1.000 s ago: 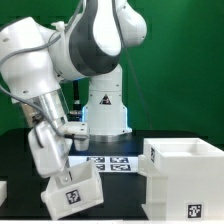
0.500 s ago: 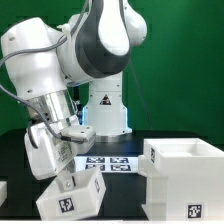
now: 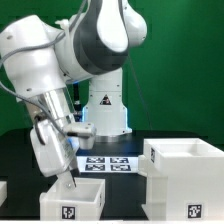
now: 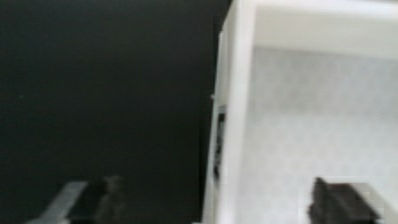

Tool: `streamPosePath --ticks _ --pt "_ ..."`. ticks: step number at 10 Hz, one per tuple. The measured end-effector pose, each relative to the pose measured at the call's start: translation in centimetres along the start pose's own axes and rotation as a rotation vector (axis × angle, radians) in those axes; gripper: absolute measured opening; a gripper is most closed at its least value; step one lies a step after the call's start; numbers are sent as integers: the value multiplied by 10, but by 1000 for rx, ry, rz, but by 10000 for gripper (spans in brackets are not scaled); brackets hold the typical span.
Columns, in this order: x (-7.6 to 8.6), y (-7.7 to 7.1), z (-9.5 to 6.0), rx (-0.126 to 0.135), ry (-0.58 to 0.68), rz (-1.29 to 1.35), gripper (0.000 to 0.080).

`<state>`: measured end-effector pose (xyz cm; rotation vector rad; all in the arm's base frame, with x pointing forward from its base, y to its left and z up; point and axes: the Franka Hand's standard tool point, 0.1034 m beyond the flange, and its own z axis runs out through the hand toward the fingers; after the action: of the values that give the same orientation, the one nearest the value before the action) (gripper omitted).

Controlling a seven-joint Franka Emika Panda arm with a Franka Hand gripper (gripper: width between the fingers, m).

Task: Assemble drawer

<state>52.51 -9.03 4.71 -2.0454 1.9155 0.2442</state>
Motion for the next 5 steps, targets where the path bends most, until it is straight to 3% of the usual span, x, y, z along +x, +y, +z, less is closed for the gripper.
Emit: streamPosePath --ticks 2,5 --pt "-18 -11 -21 -7 -18 -246 644" --pt "-20 -12 -20 -5 -8 -521 649"
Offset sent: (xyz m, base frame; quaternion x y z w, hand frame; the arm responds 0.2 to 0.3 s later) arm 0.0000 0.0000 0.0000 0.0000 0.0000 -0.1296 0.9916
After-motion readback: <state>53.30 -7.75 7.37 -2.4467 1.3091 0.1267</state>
